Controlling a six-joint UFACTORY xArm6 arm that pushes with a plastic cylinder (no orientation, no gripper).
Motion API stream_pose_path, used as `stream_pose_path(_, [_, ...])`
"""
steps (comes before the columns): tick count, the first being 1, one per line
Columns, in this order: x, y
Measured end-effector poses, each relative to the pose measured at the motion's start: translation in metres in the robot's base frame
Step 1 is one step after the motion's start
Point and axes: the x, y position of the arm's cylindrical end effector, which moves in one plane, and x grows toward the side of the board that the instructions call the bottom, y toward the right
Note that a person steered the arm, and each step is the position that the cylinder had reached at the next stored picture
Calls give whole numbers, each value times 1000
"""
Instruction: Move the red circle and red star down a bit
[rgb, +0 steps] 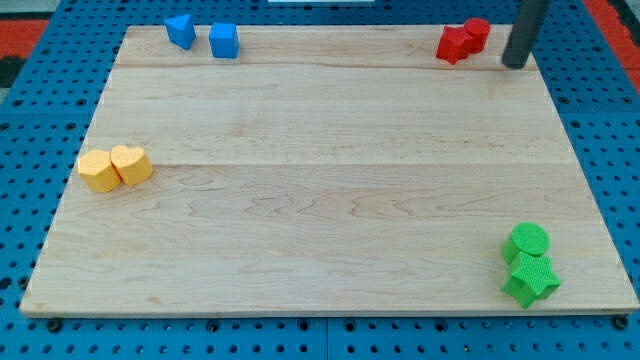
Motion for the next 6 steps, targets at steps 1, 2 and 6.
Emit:
stream_pose_path(1, [-61, -16])
stream_pose_path(2, [-71, -28])
stream_pose_path(6, [26, -231])
